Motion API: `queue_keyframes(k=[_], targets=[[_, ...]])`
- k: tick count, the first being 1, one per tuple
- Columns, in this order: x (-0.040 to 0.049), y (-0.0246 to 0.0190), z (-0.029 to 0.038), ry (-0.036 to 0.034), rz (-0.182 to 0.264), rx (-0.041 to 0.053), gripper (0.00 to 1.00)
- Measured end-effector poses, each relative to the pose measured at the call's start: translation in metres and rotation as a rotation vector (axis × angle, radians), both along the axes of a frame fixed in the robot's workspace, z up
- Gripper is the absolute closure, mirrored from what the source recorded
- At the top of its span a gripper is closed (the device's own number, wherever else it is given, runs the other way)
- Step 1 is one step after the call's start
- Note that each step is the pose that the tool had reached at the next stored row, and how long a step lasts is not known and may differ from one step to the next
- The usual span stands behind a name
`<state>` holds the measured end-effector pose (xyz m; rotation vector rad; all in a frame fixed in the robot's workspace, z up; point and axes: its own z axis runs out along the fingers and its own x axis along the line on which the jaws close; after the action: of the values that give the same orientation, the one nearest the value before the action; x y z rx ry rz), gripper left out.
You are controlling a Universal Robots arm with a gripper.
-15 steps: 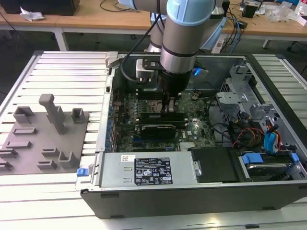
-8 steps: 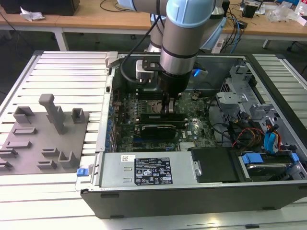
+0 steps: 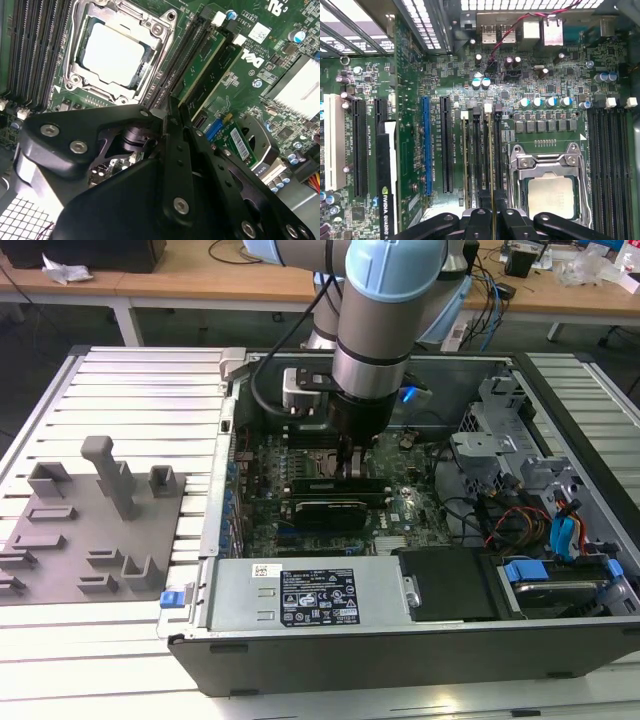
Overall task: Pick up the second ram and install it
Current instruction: 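Insert the second ram into the second slot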
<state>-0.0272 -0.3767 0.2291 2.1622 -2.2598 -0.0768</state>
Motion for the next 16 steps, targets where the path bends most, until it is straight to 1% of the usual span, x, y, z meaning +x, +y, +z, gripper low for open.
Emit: queue_keyframes(k=[11,14,16], targets=[[-0.0012,0.0001,-0.0001,-0.0003,0.007,-0.0001,0.87],[-0.0012,0.0001,-0.0028,-0.0004,0.007,0.0002,0.87],[-0.0012,0.0001,-0.003,-0.0003,0.007,0.0,0.87]])
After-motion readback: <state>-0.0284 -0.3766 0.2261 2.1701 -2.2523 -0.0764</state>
